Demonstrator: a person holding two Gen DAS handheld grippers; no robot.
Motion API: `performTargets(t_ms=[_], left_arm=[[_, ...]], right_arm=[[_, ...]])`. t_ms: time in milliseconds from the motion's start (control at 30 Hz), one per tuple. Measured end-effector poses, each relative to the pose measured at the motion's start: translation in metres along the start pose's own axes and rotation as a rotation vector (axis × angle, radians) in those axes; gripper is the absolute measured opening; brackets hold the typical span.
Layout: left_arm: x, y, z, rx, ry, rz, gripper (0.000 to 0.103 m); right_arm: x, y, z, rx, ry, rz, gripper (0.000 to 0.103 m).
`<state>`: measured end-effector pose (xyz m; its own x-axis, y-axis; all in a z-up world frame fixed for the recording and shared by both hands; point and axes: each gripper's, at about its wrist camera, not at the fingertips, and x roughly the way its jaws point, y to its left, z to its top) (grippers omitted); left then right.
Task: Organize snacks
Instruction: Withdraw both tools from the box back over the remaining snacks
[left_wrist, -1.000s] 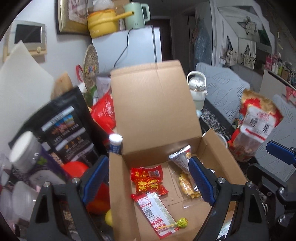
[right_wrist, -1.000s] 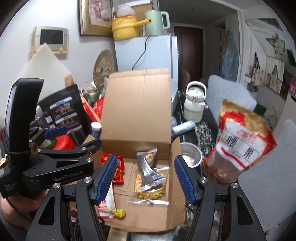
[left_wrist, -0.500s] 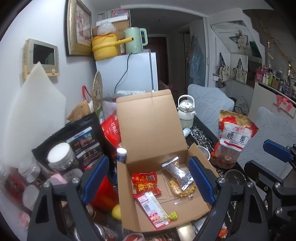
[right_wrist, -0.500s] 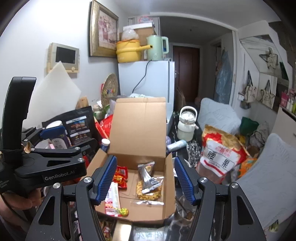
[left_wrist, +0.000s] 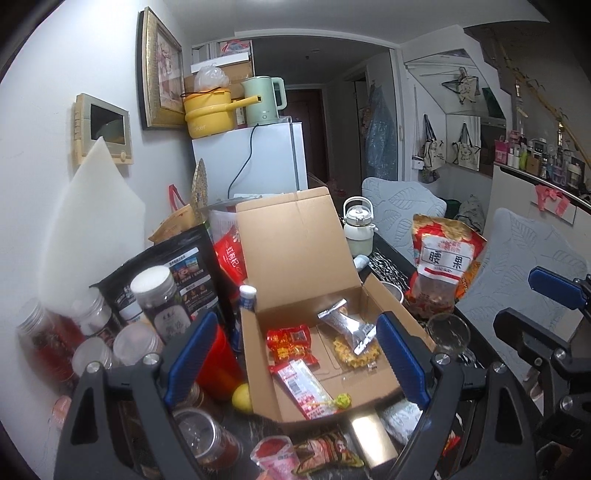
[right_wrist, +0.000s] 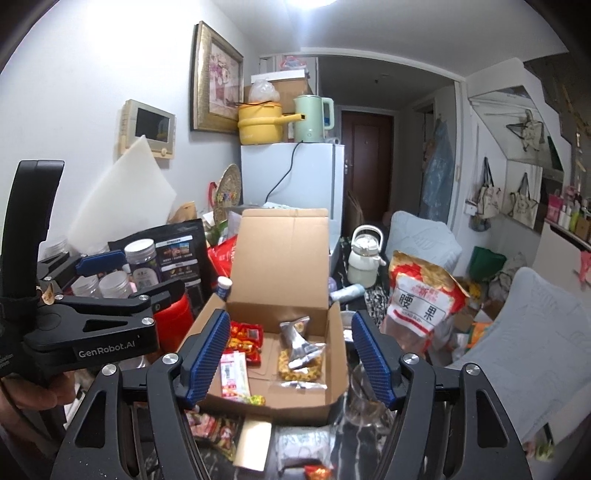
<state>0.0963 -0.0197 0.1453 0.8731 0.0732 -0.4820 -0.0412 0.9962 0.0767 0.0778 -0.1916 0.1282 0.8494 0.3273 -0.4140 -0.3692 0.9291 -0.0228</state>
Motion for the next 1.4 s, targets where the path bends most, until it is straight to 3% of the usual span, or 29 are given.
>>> performTargets(t_ms=[400, 1000, 1400], left_arm=[[-0.026, 0.0, -0.043, -0.001, -0.014, -0.019, 0.089], [-0.013, -0.004, -0.119, 0.016, 0.113, -0.081, 0.089], [0.013, -0.02, -0.152, -0.003, 0.185, -0.139, 0.089]], right_arm=[[-0.032, 0.016, -0.042, 0.011, 0.004, -0.018, 0.072], [-0.019, 0.015, -0.124, 0.132, 0.13, -0.005, 0.072], [-0.004, 0.001, -0.169, 0.192, 0.23, -0.051, 0.072]])
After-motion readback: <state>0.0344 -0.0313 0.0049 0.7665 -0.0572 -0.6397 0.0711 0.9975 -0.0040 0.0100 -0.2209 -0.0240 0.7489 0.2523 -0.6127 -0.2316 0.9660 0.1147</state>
